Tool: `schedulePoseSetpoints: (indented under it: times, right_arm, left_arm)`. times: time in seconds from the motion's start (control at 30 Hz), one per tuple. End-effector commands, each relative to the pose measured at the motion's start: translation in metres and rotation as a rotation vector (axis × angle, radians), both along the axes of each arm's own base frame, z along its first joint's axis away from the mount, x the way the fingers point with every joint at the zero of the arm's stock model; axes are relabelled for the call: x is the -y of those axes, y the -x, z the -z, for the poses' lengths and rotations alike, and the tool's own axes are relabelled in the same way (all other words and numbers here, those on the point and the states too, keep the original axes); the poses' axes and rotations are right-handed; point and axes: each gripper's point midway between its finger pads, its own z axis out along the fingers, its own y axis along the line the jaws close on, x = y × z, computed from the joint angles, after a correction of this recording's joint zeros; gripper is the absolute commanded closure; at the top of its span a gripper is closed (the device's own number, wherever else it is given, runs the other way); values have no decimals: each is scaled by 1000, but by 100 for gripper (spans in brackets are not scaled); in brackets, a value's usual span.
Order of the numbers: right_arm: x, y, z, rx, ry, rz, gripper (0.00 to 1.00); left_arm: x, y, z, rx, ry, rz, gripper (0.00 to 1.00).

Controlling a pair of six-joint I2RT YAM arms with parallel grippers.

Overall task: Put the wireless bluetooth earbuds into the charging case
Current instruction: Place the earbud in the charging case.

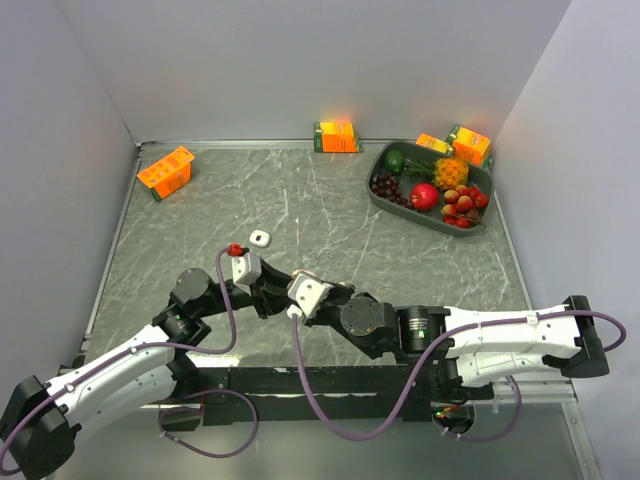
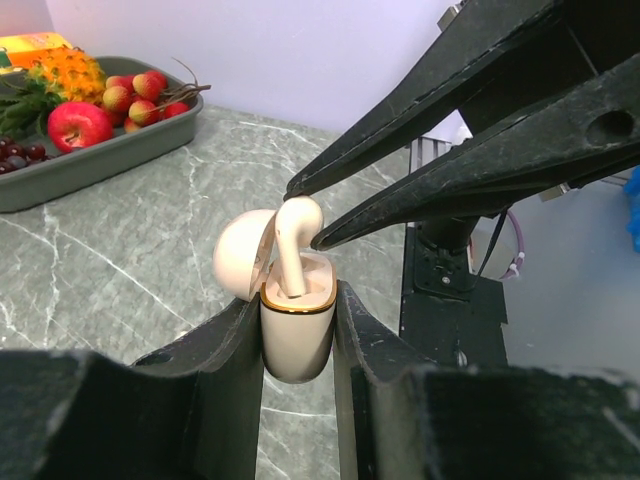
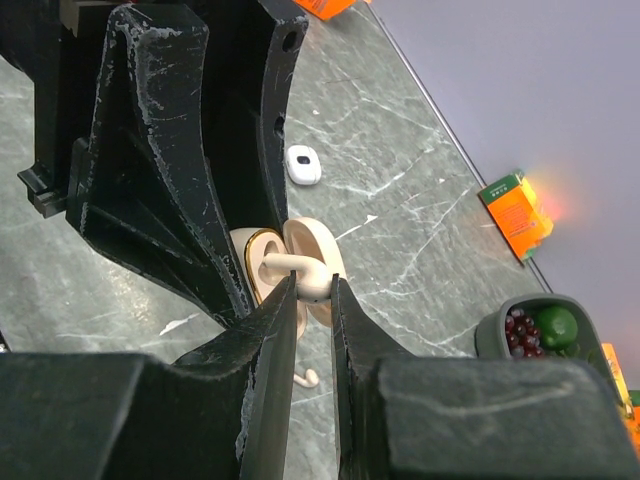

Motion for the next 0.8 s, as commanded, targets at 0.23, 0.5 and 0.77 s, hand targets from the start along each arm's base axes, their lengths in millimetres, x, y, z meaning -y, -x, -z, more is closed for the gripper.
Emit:
schedulePoseSetpoints:
  times: [0.23, 0.5, 0.77]
  right_arm:
    - [-9, 5, -19, 16, -29, -12, 100]
    - [-11, 9, -21, 25, -25, -23, 100]
    - [-13, 13, -20, 32, -15, -21, 100]
  left_arm:
    - [0, 0, -30, 45, 69, -4, 99]
    - [-2, -5, -33, 30, 80, -44, 99]
    - [-4, -8, -35, 29, 88, -64, 99]
